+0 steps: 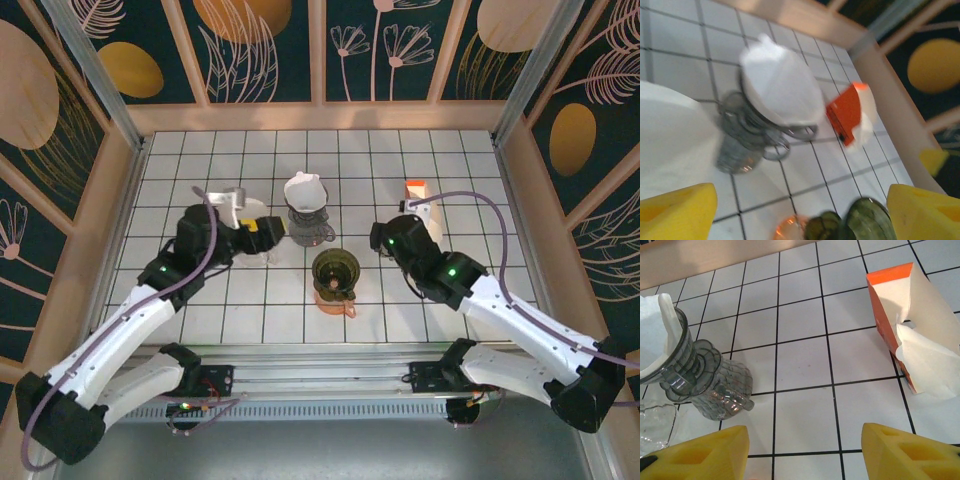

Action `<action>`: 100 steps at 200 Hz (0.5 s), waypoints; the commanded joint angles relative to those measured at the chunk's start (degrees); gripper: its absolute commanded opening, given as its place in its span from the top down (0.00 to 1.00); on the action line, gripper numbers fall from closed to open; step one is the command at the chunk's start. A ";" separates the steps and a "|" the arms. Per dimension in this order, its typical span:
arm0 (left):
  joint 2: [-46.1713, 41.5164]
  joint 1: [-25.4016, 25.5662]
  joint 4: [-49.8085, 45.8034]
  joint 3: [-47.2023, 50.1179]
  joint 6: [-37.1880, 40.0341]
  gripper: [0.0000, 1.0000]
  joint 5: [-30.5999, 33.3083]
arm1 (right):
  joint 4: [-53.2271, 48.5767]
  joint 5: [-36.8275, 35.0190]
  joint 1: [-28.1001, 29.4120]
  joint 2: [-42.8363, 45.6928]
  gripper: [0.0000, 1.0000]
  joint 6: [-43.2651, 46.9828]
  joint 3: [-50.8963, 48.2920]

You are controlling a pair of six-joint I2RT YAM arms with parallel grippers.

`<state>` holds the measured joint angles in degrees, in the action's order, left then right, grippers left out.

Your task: Place the coffee filter in the dripper

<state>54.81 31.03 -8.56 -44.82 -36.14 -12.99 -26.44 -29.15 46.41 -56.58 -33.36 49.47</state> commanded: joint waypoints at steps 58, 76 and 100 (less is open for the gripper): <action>11.46 13.39 -1.96 -4.04 1.10 0.15 0.84 | 7.42 3.26 -1.68 1.77 0.36 0.67 -4.54; 13.38 14.74 -0.31 -4.22 0.24 0.15 -0.94 | 7.78 3.31 -1.81 2.88 0.37 0.76 -5.71; 16.05 15.97 -0.07 -5.88 0.04 0.16 -1.76 | 8.06 3.47 -2.20 4.72 0.36 0.80 -7.25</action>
<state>69.19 45.84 -9.23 -47.75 -35.83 -13.21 -20.75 -25.78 44.88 -54.37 -33.32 43.77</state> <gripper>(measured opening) 0.845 0.636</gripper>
